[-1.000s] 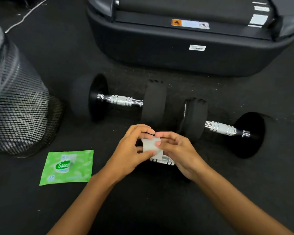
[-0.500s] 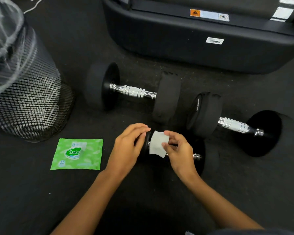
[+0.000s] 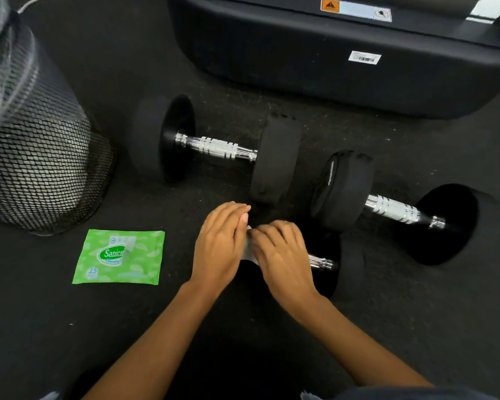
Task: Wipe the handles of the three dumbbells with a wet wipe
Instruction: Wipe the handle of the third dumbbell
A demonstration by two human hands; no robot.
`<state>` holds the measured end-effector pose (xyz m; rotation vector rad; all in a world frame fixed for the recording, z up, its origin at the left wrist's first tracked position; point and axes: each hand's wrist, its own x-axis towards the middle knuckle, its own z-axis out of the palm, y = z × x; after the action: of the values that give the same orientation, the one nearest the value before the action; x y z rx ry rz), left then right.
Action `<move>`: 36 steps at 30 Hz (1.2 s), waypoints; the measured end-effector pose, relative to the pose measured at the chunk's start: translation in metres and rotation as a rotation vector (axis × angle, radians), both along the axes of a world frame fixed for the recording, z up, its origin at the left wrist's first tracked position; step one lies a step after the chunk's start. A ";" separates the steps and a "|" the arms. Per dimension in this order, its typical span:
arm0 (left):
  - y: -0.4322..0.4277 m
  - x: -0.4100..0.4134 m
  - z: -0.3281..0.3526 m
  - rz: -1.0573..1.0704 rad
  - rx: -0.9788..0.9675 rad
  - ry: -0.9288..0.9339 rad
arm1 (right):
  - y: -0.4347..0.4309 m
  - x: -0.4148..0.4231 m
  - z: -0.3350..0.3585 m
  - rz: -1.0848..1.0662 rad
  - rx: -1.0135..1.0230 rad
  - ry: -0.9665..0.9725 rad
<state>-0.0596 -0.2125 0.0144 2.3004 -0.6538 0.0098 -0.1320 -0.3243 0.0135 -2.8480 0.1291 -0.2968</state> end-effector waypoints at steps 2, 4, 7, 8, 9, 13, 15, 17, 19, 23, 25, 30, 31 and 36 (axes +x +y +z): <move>0.000 0.000 -0.001 -0.001 0.010 -0.037 | -0.001 0.002 -0.002 0.045 -0.034 0.031; -0.001 0.001 -0.002 0.001 0.012 -0.074 | -0.005 0.004 -0.002 0.036 -0.043 0.071; -0.003 0.003 -0.004 0.020 0.006 -0.109 | -0.009 0.011 0.001 0.040 0.049 0.127; -0.004 0.003 -0.004 0.025 -0.002 -0.116 | -0.010 0.012 0.002 0.047 0.086 0.138; -0.004 0.003 -0.005 0.027 -0.011 -0.122 | -0.010 0.013 0.003 0.055 0.105 0.136; -0.003 0.003 -0.007 0.023 -0.028 -0.144 | -0.005 0.002 0.002 0.117 0.129 0.093; -0.003 0.003 -0.008 0.028 -0.031 -0.149 | -0.004 0.000 0.000 0.127 0.140 0.062; -0.005 0.004 -0.008 0.031 -0.029 -0.148 | -0.004 0.005 0.000 0.113 0.164 0.048; -0.005 0.004 -0.008 0.030 -0.022 -0.146 | -0.006 0.010 0.002 0.099 0.183 0.076; -0.003 0.006 -0.008 0.015 -0.002 -0.150 | -0.019 0.002 0.005 0.124 0.132 0.120; -0.003 0.006 -0.007 0.018 -0.005 -0.145 | -0.028 -0.006 0.007 0.122 0.101 0.123; -0.004 0.004 -0.008 0.030 -0.030 -0.153 | -0.023 0.000 0.012 0.130 0.085 0.160; -0.004 0.004 -0.009 0.031 -0.032 -0.160 | -0.019 0.008 0.014 0.132 0.150 0.202; -0.004 0.005 -0.009 0.024 -0.036 -0.178 | -0.026 0.014 0.015 0.109 0.360 0.338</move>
<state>-0.0545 -0.2164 0.0052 2.2896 -0.7093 0.2381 -0.1180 -0.3501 0.0286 -2.5084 0.0825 0.2128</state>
